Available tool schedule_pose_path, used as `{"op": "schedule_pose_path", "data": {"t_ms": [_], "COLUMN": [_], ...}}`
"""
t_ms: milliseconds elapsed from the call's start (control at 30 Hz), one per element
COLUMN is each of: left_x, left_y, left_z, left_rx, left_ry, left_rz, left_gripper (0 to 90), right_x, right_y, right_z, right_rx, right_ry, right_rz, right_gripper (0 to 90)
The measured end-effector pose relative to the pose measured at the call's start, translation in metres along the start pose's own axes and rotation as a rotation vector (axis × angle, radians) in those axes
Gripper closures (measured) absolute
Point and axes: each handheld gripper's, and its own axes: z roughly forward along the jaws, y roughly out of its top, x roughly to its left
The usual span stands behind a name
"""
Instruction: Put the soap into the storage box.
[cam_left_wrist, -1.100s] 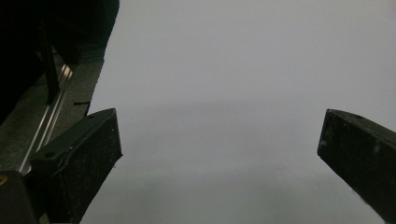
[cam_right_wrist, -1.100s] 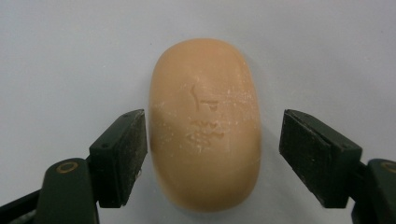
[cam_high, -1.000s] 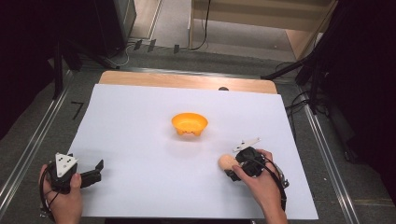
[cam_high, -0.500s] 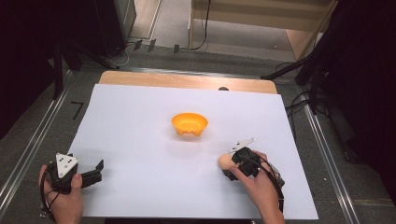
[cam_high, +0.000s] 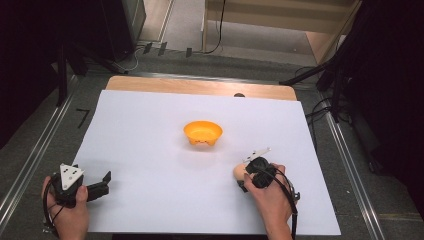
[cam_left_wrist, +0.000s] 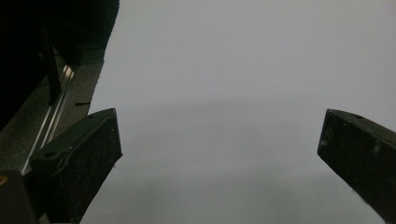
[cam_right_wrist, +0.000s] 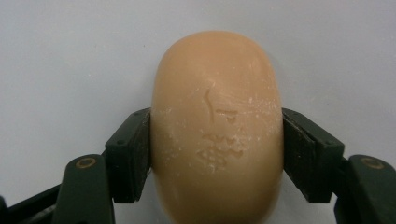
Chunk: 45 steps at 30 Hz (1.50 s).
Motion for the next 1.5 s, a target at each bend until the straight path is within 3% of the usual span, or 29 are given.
{"op": "schedule_pose_path", "data": {"t_ms": [367,467,667,1000,1500], "left_x": [0.001,0.0,0.001,0.002,0.001], "left_y": [0.0,0.0,0.0,0.0,0.0], "left_z": [0.0,0.0,0.0,0.0,0.0], "left_rx": [0.004,0.004,0.002,-0.002,0.002], "left_ry": [-0.01,-0.008,-0.011,-0.017,-0.012], "left_rz": [-0.004,-0.002,-0.005,-0.017,-0.011], "left_gripper": [0.0,0.0,0.0,0.0,0.0], "right_x": [-0.001,-0.005,-0.01,-0.018,-0.027], "right_y": [-0.001,-0.002,0.006,0.045,0.089], "right_z": [-0.001,-0.002,-0.011,-0.03,-0.037], "right_rx": [-0.013,-0.016,-0.026,-0.036,-0.061], "right_ry": [0.01,0.037,0.053,0.063,0.105], "right_rz": [-0.036,-0.04,-0.094,-0.218,-0.346], "right_gripper": [33.4,33.5,33.4,33.4,33.4]}}
